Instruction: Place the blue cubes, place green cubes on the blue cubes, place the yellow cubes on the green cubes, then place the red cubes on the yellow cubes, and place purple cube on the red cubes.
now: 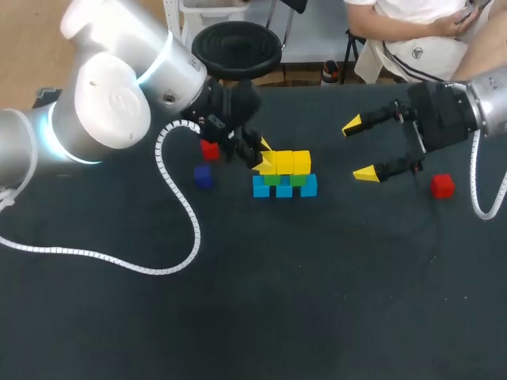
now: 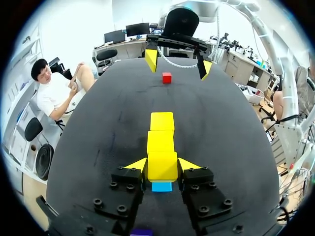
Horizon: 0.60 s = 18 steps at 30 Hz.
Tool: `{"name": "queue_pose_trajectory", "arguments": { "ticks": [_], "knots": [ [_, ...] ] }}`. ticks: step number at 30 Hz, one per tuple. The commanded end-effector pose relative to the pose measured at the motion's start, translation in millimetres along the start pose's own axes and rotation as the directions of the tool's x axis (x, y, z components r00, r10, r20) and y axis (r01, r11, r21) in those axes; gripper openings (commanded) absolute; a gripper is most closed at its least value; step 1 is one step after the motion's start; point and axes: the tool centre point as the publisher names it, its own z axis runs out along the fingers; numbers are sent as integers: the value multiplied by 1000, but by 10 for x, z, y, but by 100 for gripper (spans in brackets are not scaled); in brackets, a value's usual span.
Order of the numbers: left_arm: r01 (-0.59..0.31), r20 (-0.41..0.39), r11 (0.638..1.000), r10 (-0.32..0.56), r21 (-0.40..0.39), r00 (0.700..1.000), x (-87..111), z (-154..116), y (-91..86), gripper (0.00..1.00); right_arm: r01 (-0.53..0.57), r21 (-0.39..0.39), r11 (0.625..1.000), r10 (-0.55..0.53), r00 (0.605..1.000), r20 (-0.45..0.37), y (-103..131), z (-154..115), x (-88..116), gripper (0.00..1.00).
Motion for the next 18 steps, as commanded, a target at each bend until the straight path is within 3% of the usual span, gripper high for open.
{"name": "queue_pose_trajectory", "arguments": {
  "ticks": [1,2,3,8,18],
  "knots": [
    [-5,-25,1000,5,-5,1000,-20,2,5,31,1,1,1000,-1,1000,1,-1,4,2,100],
    [-8,-34,1000,8,-11,999,-29,0,-2,45,1,1,1000,-1,1000,1,-1,4,2,100],
    [-9,-37,1000,8,-12,999,-37,-3,-6,96,1,1,1000,-1,1000,1,-1,4,2,100],
    [-25,-44,1000,25,-15,999,-91,-32,-23,100,1,1,1000,-1,1000,1,-1,4,2,100],
    [78,-23,996,-79,-38,997,-55,-128,54,100,1,1,1000,-1,1000,1,-1,4,2,100]
  ]
}}
